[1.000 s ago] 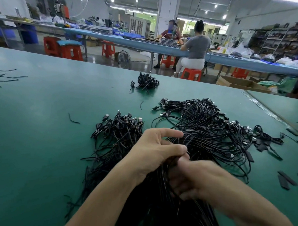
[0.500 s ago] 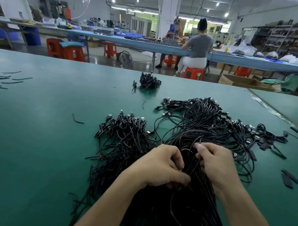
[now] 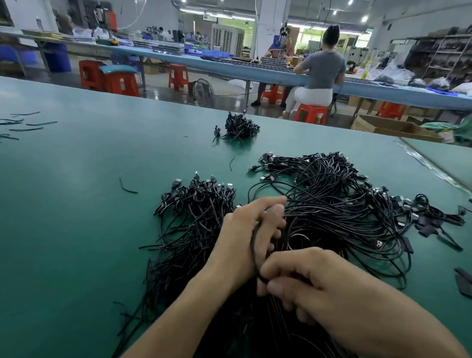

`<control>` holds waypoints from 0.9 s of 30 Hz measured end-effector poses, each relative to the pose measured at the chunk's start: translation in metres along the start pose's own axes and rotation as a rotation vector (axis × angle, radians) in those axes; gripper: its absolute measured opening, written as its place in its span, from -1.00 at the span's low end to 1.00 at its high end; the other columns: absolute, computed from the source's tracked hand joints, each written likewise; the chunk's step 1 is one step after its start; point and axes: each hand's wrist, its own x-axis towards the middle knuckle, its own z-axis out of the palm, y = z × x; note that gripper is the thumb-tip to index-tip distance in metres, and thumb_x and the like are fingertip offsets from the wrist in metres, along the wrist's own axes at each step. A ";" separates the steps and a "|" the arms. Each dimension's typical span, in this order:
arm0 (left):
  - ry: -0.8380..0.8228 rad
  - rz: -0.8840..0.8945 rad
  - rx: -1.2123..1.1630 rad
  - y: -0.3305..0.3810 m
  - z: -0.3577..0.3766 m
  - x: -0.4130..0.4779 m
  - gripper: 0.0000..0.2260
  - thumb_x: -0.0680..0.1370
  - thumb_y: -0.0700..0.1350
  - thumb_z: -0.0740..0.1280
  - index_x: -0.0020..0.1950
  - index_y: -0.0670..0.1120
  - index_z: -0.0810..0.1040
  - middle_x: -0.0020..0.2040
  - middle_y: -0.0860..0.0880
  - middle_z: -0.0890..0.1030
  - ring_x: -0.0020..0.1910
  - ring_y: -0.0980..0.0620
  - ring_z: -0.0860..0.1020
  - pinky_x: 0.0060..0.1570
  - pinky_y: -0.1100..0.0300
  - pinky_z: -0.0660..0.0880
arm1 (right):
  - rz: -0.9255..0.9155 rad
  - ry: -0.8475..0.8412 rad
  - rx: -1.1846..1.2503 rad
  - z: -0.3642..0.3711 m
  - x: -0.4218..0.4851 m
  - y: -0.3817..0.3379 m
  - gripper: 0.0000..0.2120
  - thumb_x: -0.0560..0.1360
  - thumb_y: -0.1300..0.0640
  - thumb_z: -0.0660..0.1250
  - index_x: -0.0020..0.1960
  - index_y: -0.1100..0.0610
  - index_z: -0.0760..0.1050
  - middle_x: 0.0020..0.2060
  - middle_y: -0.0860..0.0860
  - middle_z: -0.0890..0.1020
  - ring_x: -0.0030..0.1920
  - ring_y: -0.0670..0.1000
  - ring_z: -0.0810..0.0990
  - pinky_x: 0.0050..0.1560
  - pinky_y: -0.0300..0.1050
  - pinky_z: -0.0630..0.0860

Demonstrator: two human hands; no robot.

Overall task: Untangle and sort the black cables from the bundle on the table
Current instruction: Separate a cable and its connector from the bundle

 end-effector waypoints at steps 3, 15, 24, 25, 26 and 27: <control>0.172 0.083 0.030 -0.002 0.002 0.000 -0.83 0.64 -0.01 0.28 -0.07 0.07 0.65 -0.22 0.03 0.68 -0.19 0.06 0.65 -0.18 0.06 0.62 | 0.150 0.046 -0.036 -0.014 -0.012 0.014 -0.78 0.58 0.10 0.29 -0.17 -0.15 0.58 -0.47 -0.10 0.53 -0.47 -0.15 0.41 -0.40 -0.24 0.39; -0.016 0.477 0.324 0.034 0.010 -0.013 -0.57 0.67 0.25 -0.06 -0.34 0.11 0.20 -0.40 0.12 0.32 -0.40 0.08 0.31 -0.35 0.12 0.27 | 0.376 0.392 -0.008 -0.019 -0.019 0.030 -0.69 0.61 0.19 0.25 -0.11 -0.17 0.64 -0.30 0.01 0.71 -0.24 0.08 0.68 -0.08 0.12 0.62; -0.320 0.526 0.407 0.030 0.009 -0.019 -0.76 0.60 0.06 0.21 -0.20 0.06 0.24 -0.41 0.14 0.30 -0.39 0.06 0.30 -0.21 0.06 0.40 | 0.186 0.312 0.634 -0.004 0.008 0.039 -0.68 0.61 0.02 0.25 -0.09 0.19 0.68 -0.11 0.12 0.71 -0.11 -0.03 0.67 -0.10 -0.17 0.59; -0.323 0.467 0.405 0.028 0.007 -0.019 -0.77 0.55 0.06 0.26 -0.20 0.05 0.25 -0.42 0.10 0.32 -0.40 0.02 0.32 -0.27 0.09 0.38 | 0.209 0.360 0.641 -0.004 0.008 0.042 -0.72 0.58 0.09 0.29 -0.16 0.24 0.66 -0.20 0.18 0.68 -0.20 0.03 0.64 -0.20 -0.16 0.57; -0.322 0.421 0.425 0.026 0.005 -0.018 -0.78 0.49 0.05 0.29 -0.20 0.04 0.27 -0.42 0.08 0.36 -0.40 -0.01 0.35 -0.31 0.12 0.37 | 0.232 0.408 0.621 -0.003 0.009 0.045 -0.77 0.55 0.15 0.33 -0.19 0.24 0.66 -0.26 0.19 0.68 -0.24 0.06 0.63 -0.24 -0.14 0.57; -0.316 0.389 0.463 0.024 0.004 -0.017 -0.81 0.46 0.03 0.31 -0.19 0.04 0.30 -0.41 0.07 0.40 -0.39 -0.02 0.38 -0.32 0.13 0.37 | 0.246 0.464 0.563 -0.003 0.010 0.048 -0.83 0.53 0.20 0.37 -0.19 0.21 0.68 -0.26 0.17 0.70 -0.24 0.06 0.65 -0.22 -0.13 0.60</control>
